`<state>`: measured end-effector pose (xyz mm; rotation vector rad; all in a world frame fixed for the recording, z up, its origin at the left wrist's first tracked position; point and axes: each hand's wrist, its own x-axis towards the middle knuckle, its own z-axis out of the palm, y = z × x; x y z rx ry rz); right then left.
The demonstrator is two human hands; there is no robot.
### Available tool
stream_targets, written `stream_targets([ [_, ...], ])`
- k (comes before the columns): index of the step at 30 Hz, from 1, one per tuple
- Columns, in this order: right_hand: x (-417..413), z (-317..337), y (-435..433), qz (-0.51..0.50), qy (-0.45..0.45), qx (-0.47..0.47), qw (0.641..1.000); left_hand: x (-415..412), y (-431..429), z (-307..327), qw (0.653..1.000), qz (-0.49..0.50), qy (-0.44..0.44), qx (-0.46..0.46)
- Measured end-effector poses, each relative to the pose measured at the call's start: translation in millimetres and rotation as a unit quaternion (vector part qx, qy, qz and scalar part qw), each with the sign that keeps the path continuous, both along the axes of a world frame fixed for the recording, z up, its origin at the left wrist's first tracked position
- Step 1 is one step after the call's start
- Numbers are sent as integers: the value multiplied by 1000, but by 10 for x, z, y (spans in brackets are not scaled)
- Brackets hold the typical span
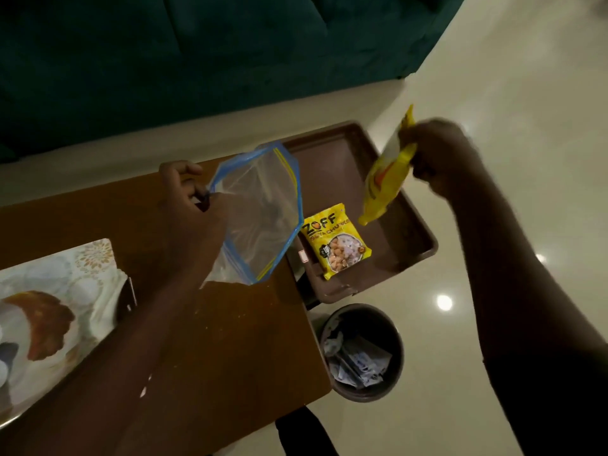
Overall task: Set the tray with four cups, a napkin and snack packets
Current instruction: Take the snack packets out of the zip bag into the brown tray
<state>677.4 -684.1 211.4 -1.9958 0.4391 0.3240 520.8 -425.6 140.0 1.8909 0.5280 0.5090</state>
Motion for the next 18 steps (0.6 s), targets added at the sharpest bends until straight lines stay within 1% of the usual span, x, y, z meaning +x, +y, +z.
stream_targets([
  [2, 21, -358, -162, -2, 19, -123, 992, 46, -59, -22, 1000, -6, -10, 5],
  [3, 28, -554, -235, -6, 43, -163, 986, 64, -78, -30, 1000, -7, -16, 7],
  [7, 93, -1167, -410, -38, 115, -234, 965, 134, -102, -68, 999, -18, -34, 17],
  [8, 107, -1260, -413, -45, 123, -220, 967, 140, -97, -83, 999, -24, -35, 20],
  [9, 119, -1356, -406, -55, 142, -170, 974, 148, -94, -108, 999, -27, -31, 26],
  [10, 129, -1428, -373, -55, 165, -99, 980, 159, -90, -141, 999, -30, -26, 34],
  [11, 145, -1497, -341, -43, 180, -42, 982, 170, -93, -181, 999, -31, -19, 39],
  [12, 165, -1576, -314, -25, 187, -21, 982, 179, -99, -217, 999, -31, -14, 41],
  [14, 188, -1706, -278, -25, 166, -66, 984, 204, -113, -247, 999, -30, -15, 41],
  [15, 182, -1743, -284, -26, 142, -112, 983, 222, -116, -257, 999, -30, -17, 40],
  [17, 132, -1787, -339, 12, 90, -203, 975, 250, -109, -262, 999, -27, -22, 34],
  [18, 87, -1804, -387, 27, 65, -231, 970, 259, -107, -256, 999, -24, -23, 31],
])
